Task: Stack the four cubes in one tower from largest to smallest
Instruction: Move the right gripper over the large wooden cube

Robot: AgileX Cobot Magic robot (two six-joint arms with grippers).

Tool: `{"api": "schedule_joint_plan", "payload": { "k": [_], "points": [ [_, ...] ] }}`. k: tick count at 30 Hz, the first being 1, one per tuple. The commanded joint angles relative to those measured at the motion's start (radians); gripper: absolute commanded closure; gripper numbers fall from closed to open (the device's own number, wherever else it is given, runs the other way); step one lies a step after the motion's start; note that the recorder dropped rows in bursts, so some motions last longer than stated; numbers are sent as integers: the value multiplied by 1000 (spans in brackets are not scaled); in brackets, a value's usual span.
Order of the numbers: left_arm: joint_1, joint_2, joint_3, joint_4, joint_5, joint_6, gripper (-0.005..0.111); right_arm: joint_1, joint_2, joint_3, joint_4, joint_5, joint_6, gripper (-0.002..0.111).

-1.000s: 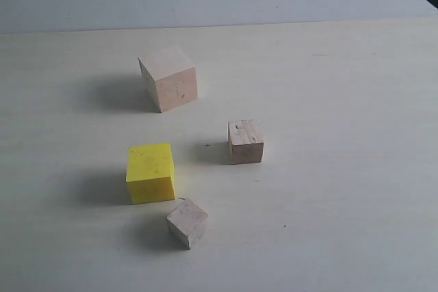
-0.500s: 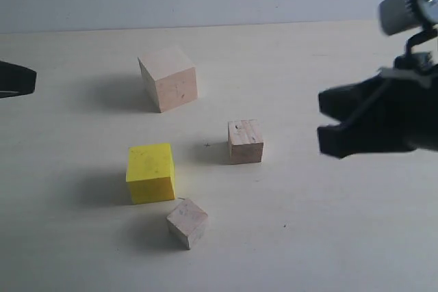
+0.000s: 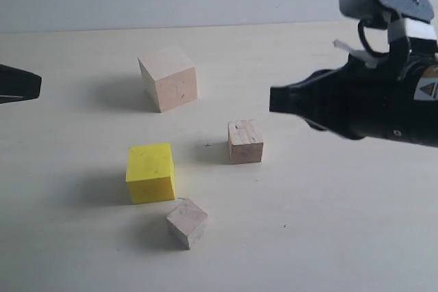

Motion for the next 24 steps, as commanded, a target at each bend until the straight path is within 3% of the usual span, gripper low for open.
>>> {"api": "schedule_joint_plan", "payload": {
  "k": [1, 8, 12, 17, 21, 24],
  "points": [
    [-4, 0, 20, -33, 11, -6, 107, 3, 8, -8, 8, -176, 6, 108],
    [-26, 13, 35, -139, 51, -21, 107, 3, 61, -64, -4, -211, -13, 108],
    [-39, 18, 35, -138, 55, -21, 107, 3, 138, -206, -51, -172, -23, 108],
    [-39, 18, 35, -136, 53, -21, 107, 3, 274, -467, -175, 49, -23, 108],
    [-39, 18, 35, -136, 44, -21, 107, 3, 474, -759, -335, 343, -21, 108],
    [-39, 18, 35, -131, 44, -21, 107, 1, 583, -866, -345, 356, -21, 108]
  ]
}}
